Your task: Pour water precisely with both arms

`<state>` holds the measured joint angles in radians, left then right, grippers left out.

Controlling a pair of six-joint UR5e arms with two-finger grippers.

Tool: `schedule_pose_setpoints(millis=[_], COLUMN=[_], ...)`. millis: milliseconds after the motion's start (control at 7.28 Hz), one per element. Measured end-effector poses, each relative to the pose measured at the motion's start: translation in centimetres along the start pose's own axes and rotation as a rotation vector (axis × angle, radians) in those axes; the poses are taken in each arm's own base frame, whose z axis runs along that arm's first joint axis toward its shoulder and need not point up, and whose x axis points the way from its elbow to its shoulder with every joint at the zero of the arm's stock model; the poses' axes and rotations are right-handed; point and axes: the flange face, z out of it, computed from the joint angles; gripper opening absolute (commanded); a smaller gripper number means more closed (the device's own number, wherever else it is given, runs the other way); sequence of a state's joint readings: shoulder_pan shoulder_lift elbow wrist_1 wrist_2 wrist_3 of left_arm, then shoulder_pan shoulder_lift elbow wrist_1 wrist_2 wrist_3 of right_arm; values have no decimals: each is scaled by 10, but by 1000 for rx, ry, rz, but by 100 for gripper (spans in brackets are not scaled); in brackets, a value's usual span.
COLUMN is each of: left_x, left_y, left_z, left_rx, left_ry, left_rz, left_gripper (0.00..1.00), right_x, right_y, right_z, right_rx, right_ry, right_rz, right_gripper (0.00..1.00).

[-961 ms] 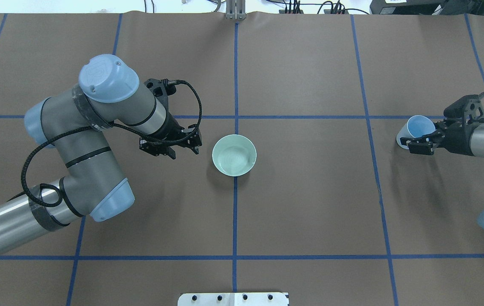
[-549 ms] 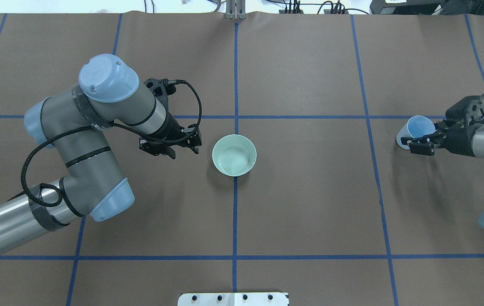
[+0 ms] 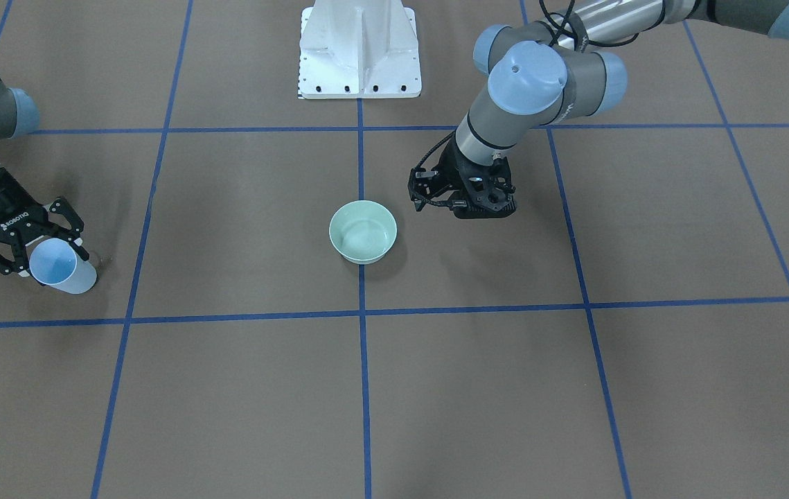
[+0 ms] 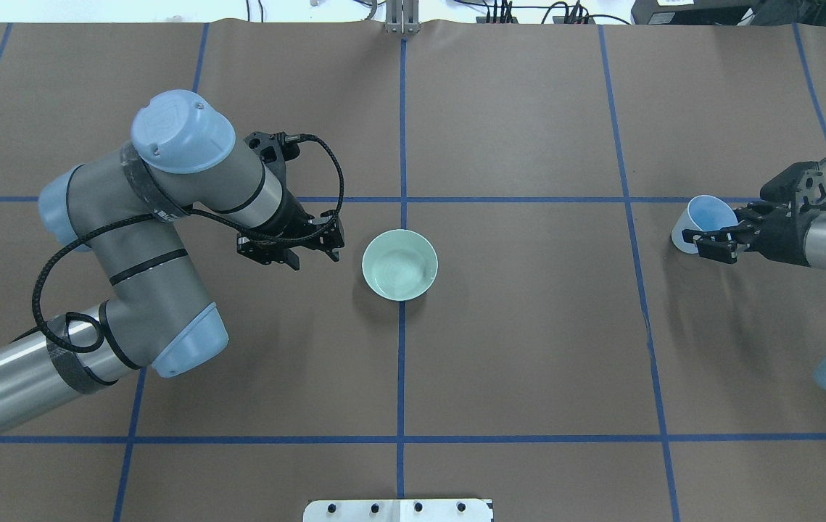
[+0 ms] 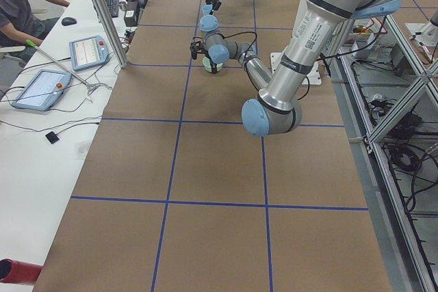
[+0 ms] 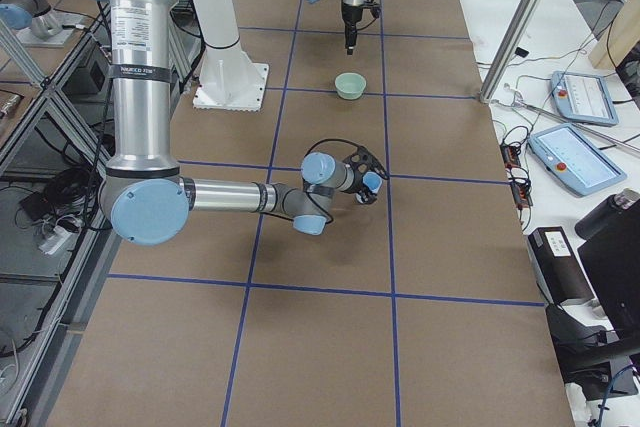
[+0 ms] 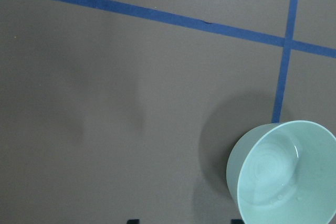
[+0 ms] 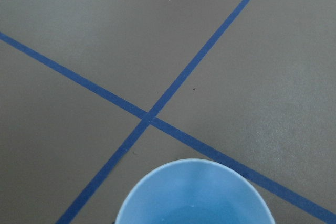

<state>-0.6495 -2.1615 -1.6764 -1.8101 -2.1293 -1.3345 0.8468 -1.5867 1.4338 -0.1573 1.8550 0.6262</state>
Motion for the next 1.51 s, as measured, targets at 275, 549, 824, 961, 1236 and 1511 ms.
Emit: schedule_pose_setpoints(millis=[275, 549, 824, 961, 1236, 1511], left_x=[1, -7, -36, -58, -110, -158], left_y=[-2, -15, -34, -46, -63, -78], left_z=[-7, -19, -34, -43, -60, -75], left_rx=[6, 25, 28, 25, 29, 36], left_ry=[7, 10, 3, -2, -24, -49], left_rz=[0, -13, -12, -3, 35, 74], left_gripper=[66, 65, 65, 65, 65, 65], right_x=[-12, -47, -111, -149, -233, -316], right_y=[-22, -76, -136, -154, -166, -200], right_z=[9, 21, 27, 38, 72, 90], right_rx=[19, -8, -84, -109, -150, -242], right_ry=[-15, 4, 33, 39, 77, 142], right_rz=[3, 36, 75, 93, 74, 49], right_gripper=[0, 0, 0, 0, 0, 0])
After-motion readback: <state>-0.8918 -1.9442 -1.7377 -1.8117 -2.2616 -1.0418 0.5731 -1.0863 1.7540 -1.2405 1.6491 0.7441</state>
